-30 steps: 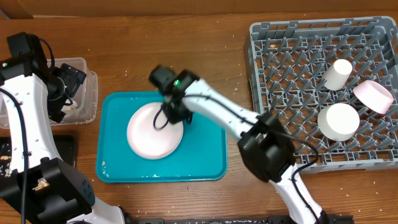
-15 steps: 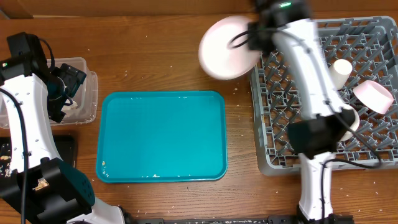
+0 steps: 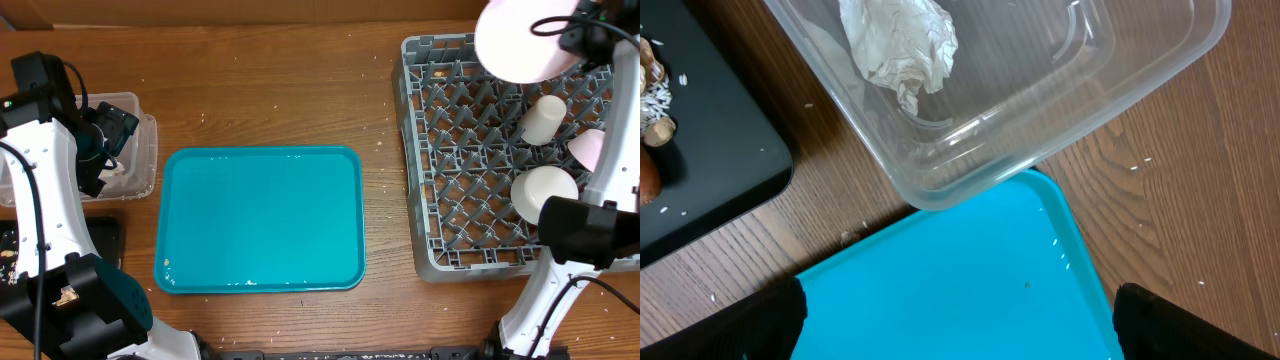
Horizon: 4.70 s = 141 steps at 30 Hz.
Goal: Sort waste into correct bins and load items into the dishwasher
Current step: 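Carry the large plate to the rack's back and stand it upright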
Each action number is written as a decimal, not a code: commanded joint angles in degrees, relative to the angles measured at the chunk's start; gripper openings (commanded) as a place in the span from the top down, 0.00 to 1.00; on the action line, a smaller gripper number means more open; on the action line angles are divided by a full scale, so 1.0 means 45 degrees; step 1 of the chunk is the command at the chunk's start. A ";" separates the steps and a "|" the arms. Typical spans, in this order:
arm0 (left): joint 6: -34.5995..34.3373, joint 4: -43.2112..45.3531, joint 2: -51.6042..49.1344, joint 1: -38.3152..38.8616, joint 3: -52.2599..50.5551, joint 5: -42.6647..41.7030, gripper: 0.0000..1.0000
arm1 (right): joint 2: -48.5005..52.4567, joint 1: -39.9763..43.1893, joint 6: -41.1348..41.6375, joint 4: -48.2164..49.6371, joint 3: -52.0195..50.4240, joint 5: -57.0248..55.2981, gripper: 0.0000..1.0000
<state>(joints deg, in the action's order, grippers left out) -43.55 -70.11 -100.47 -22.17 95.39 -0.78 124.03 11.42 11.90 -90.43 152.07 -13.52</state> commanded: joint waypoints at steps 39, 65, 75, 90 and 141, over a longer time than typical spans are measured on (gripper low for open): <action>-0.0044 0.0015 0.0010 0.0005 0.0243 0.0180 0.00 | -0.0107 -0.1064 -0.1098 0.5950 -0.6300 -0.5799 0.96; -0.0044 0.0015 0.0010 0.0005 0.0238 0.0185 0.00 | -0.4731 -0.3575 0.2069 0.2861 -0.6275 -0.0078 0.00; -0.0044 0.0015 0.0010 0.0005 0.0238 0.0185 0.00 | -0.6397 -0.5921 0.4143 -0.0593 -0.6441 -0.0461 0.11; -0.0044 0.0015 0.0010 0.0005 0.0243 0.0185 0.00 | -0.8733 -1.0044 0.5790 -0.0874 -1.0632 -0.4269 0.00; -0.0044 0.0015 0.0010 0.0005 0.0238 0.0185 0.00 | -2.1434 -0.4847 -0.3983 2.1332 -2.9939 0.4925 0.00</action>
<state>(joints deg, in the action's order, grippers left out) -43.55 -70.15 -100.49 -22.17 95.39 -0.60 33.01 -11.20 -5.41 4.97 21.32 8.60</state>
